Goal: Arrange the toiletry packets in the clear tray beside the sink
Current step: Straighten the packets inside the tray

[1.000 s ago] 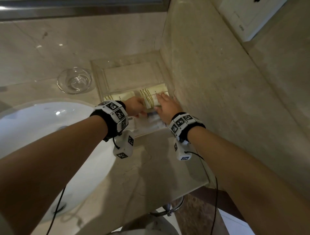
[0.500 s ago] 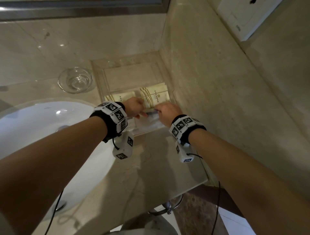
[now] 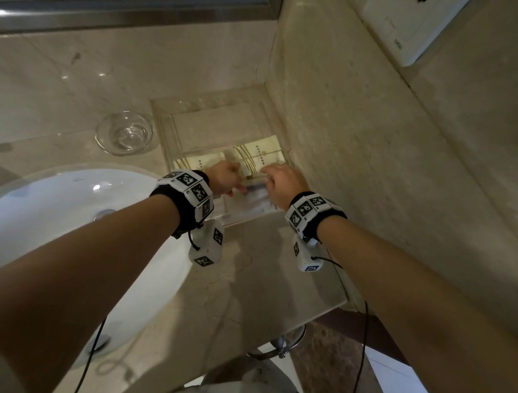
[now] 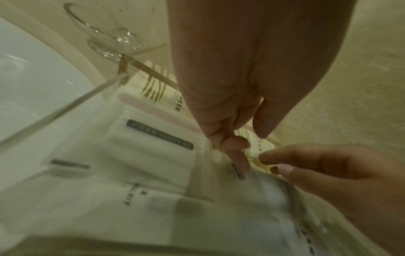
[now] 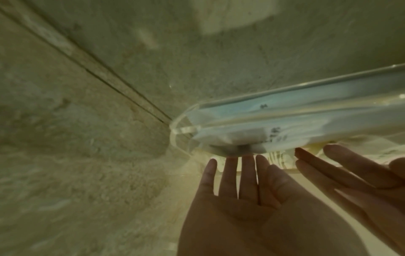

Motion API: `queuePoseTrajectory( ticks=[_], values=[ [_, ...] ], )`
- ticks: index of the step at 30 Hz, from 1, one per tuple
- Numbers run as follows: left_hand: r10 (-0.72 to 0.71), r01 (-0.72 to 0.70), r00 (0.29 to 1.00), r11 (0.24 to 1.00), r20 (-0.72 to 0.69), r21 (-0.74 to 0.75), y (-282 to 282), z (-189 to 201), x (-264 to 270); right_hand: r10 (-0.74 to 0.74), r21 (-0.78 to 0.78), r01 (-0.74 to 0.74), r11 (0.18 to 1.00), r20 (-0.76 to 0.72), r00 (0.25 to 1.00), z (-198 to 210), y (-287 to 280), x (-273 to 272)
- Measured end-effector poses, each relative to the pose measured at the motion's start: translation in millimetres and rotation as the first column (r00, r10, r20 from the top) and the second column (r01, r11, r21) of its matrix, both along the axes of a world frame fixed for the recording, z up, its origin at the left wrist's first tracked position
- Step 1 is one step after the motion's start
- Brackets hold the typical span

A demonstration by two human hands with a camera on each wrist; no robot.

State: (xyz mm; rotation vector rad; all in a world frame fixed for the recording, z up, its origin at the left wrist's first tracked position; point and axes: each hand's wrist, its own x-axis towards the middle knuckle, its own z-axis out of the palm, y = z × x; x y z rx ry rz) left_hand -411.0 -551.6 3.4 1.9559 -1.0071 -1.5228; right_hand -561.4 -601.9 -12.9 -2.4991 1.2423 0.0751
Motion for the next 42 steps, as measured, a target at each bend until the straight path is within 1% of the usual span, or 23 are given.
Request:
queuePoseTrajectory(
  ticks=[2, 5, 7, 10, 16, 22, 26, 28, 31, 34, 35, 37, 39, 42],
  values=[
    [-0.003, 0.003, 1.0, 1.0, -0.009, 0.007, -0.1, -0.2, -0.8, 0.001, 0.021, -0.001, 1.0, -0.006, 1.0, 0.8, 0.3, 0.0],
    [0.008, -0.007, 0.999, 1.0, -0.043, 0.001, 0.1, -3.0, -2.4, -0.007, 0.0, 0.007, 1.0, 0.013, 1.0, 0.4, 0.7, 0.2],
    [0.012, -0.013, 0.998, 1.0, -0.061, -0.009, 0.3, -4.8, -3.3, -0.041, -0.025, 0.042, 0.999, 0.043, 0.998, 0.1, -0.5, 0.0],
    [-0.018, 0.017, 0.999, 1.0, -0.045, -0.016, -0.2, -7.0, -4.2, -0.091, -0.038, 0.093, 0.995, 0.066, 0.994, 2.3, -3.2, -1.6],
    [-0.061, 0.06, 0.998, 0.998, -0.004, -0.028, -2.3, -11.0, -4.3, -0.033, 0.06, 0.033, 0.998, -0.009, 0.999, -4.8, -5.8, -0.2],
    [-0.06, 0.059, 0.998, 0.998, -0.009, -0.033, -2.8, -9.7, -3.3, 0.002, 0.083, 0.005, 0.997, -0.08, 0.997, -3.8, -7.5, 6.2],
    [-0.057, 0.056, 0.998, 0.998, -0.033, -0.017, -1.6, -8.7, -1.1, 0.011, 0.081, -0.004, 0.997, -0.091, 0.996, -1.7, -7.1, 7.6],
    [-0.064, 0.064, 0.998, 0.998, -0.02, -0.009, 0.3, -6.9, 1.6, 0.022, 0.084, -0.014, 0.996, -0.094, 0.995, -0.2, -5.6, 6.7],
    [-0.037, 0.037, 0.999, 0.999, 0.013, -0.028, 3.4, -3.6, 8.1, 0.008, 0.034, -0.007, 0.999, -0.04, 0.999, 3.6, -1.3, 5.7],
    [0.023, -0.025, 0.999, 0.998, -0.027, -0.055, 8.9, 1.4, 18.2, 0.008, -0.038, -0.009, 0.999, -0.031, 0.999, 7.5, 4.3, 5.2],
    [0.04, -0.042, 0.999, 0.997, -0.034, -0.058, 10.9, 2.5, 22.2, 0.006, -0.026, -0.008, 1.0, -0.051, 0.999, 9.0, 6.1, 4.7],
    [0.057, -0.059, 0.997, 0.998, -0.051, -0.039, 16.3, 4.2, 29.3, -0.006, 0.051, 0.011, 0.999, -0.097, 0.995, 12.7, 10.2, 4.0],
    [0.031, -0.03, 0.996, 0.999, -0.086, 0.014, 23.2, 6.1, 30.7, -0.023, 0.121, 0.038, 0.992, -0.122, 0.992, 16.9, 13.2, 1.3],
    [0.0, 0.006, 0.994, 0.999, -0.106, 0.051, 30.0, 4.9, 27.1, -0.015, 0.138, 0.038, 0.99, -0.166, 0.986, 22.6, 14.3, -3.5]
  ],
)
